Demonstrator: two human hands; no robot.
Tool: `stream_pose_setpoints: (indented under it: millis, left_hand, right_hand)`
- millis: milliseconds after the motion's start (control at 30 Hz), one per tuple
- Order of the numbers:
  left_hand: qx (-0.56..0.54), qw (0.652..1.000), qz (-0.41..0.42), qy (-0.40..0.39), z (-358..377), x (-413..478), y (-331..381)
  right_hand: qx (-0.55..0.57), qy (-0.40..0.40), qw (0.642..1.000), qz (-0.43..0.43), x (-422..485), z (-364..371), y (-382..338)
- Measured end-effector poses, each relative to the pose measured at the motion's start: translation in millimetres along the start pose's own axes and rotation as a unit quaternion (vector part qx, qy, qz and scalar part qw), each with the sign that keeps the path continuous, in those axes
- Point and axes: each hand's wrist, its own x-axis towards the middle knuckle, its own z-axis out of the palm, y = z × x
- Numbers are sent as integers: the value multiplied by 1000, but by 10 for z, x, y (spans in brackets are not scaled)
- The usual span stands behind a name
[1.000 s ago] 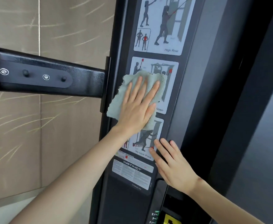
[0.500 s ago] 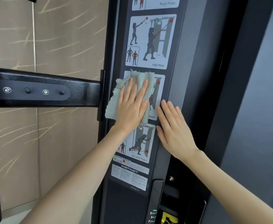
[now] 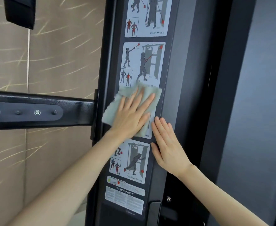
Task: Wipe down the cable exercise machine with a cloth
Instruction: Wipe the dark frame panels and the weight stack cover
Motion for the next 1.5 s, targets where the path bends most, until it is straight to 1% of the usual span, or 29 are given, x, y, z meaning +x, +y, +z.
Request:
stream_pose_setpoints:
  millis: [67,100,233,300,333,400,500,567,667,700,767,833,933,1067,1133,1233,1300,1367,1500]
  left_hand:
    - [9,1000,15,11,-93,299,-29]
    - [14,1000,9,16,-116,418,-43]
    - [7,995,-88,50,-52,538,79]
    - [-34,989,-127,68,-9,434,161]
    - [-59,987,-133,69,3,369,175]
    - [-88,986,-125,68,15,230,168]
    - [-82,990,-100,58,61,-59,147]
    - [-70,993,-77,57,90,-261,127]
    - [-54,996,-40,53,20,-483,79]
    - [-55,997,-32,37,-52,-529,74]
    - [-51,998,-29,-27,-253,-617,61]
    - [-31,994,-32,-99,-535,-722,5]
    - [-10,984,-67,-166,-1129,-817,-95]
    - [47,954,-130,-267,-2127,-775,-75]
    - [87,939,-140,-302,-2584,-633,1]
    - [131,910,-146,-365,-3196,-318,184]
    - [142,894,-170,-389,-3540,-44,313]
    - [159,888,-194,-386,-3793,243,444]
    - [210,882,-201,-372,-4072,691,723]
  right_hand:
    - [1,-4,1000,1,2,-25,-3]
    - [1,-8,1000,2,1,-36,-8]
    - [10,-15,1000,7,-1,-45,-10]
    - [21,-17,1000,13,-1,-46,-13]
    - [26,-21,999,15,-4,-49,-12]
    - [26,-32,999,15,-14,-72,-3]
    - [3,-47,999,-1,-13,-144,22]
    - [-20,-43,999,-9,-7,-180,17]
    - [-33,-20,999,8,7,-189,-74]
    - [-30,-9,999,14,29,-197,-123]
    - [-7,-5,1000,21,64,-221,-246]
    - [30,-34,999,28,117,-290,-414]
    - [85,-82,992,51,320,-481,-666]
    - [167,-144,971,89,644,-902,-1009]
    - [206,-169,958,105,834,-1210,-1147]
    - [249,-163,947,121,1161,-1755,-1285]
    - [274,-155,941,123,1364,-2112,-1313]
    - [297,-147,936,121,1502,-2389,-1303]
    - [337,-155,920,125,1681,-2812,-1214]
